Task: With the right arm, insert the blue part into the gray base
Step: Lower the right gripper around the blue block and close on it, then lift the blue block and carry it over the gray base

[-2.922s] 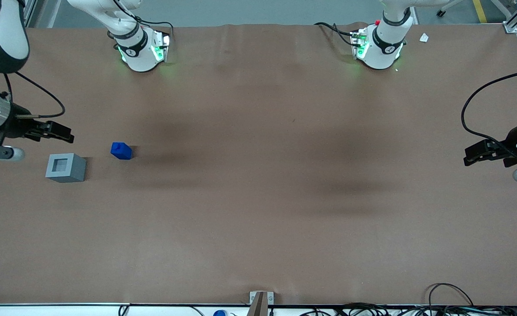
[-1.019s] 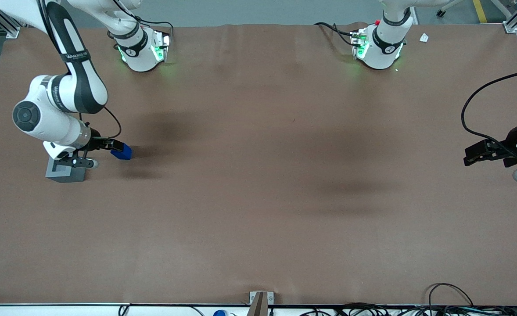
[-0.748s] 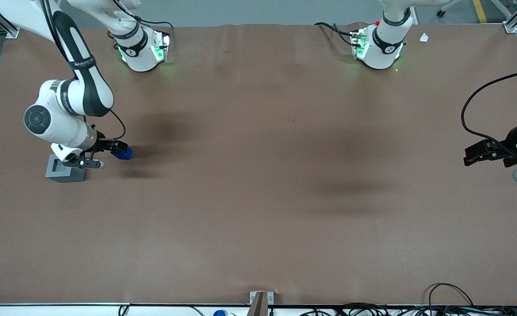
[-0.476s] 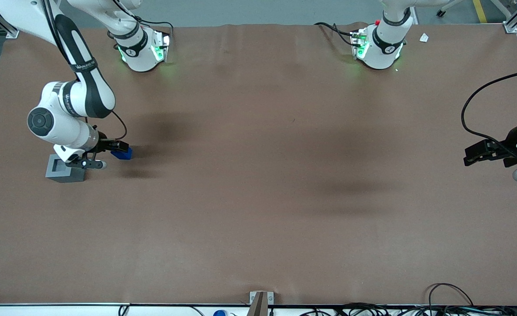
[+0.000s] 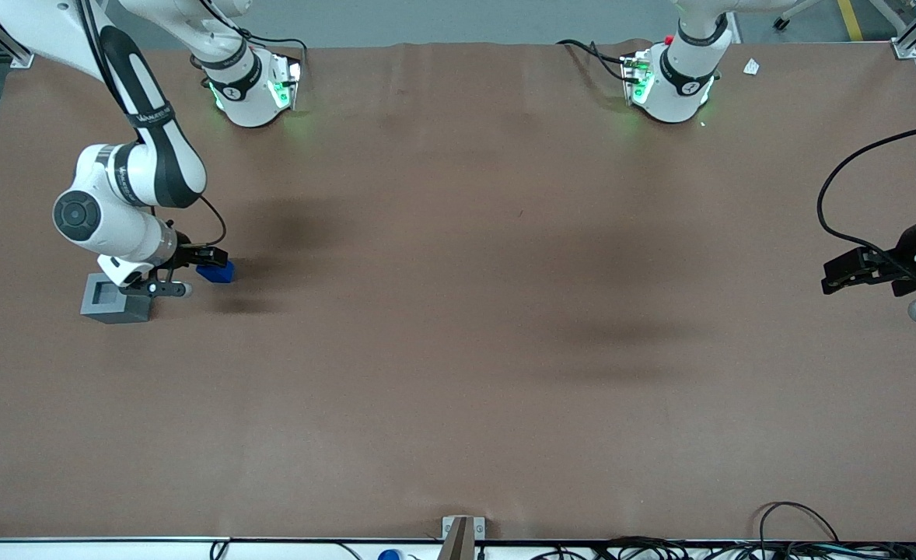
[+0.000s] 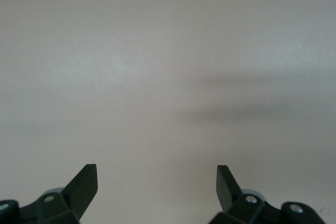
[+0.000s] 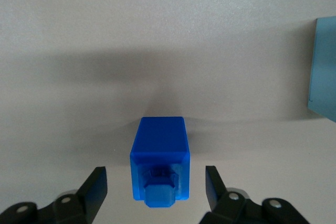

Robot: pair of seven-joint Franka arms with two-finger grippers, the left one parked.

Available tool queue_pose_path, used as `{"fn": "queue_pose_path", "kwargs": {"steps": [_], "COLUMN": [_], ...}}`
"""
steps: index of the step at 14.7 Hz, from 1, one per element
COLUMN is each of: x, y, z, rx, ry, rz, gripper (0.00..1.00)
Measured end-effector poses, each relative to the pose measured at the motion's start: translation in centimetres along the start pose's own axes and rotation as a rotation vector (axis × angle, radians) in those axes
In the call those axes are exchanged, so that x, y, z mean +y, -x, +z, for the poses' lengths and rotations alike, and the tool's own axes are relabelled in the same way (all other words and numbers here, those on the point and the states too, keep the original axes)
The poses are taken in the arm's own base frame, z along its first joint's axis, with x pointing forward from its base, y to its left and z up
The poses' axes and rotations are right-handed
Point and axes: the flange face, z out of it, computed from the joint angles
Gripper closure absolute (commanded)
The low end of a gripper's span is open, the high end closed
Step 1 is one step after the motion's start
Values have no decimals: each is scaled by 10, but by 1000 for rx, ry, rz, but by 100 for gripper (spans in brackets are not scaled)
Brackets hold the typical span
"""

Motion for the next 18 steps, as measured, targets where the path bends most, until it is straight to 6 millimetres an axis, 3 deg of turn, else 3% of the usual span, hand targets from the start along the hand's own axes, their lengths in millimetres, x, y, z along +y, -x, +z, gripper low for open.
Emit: {"fn": "queue_pose_path", "kwargs": {"steps": [10, 13, 17, 18], "x": [0, 1, 2, 3], "y": [1, 0, -1, -1], "z": [11, 17, 17, 17], "rx": [-13, -12, -12, -12], "ry": [8, 8, 8, 8], "rz": [-8, -8, -5, -3], "gripper": [37, 54, 85, 88]}}
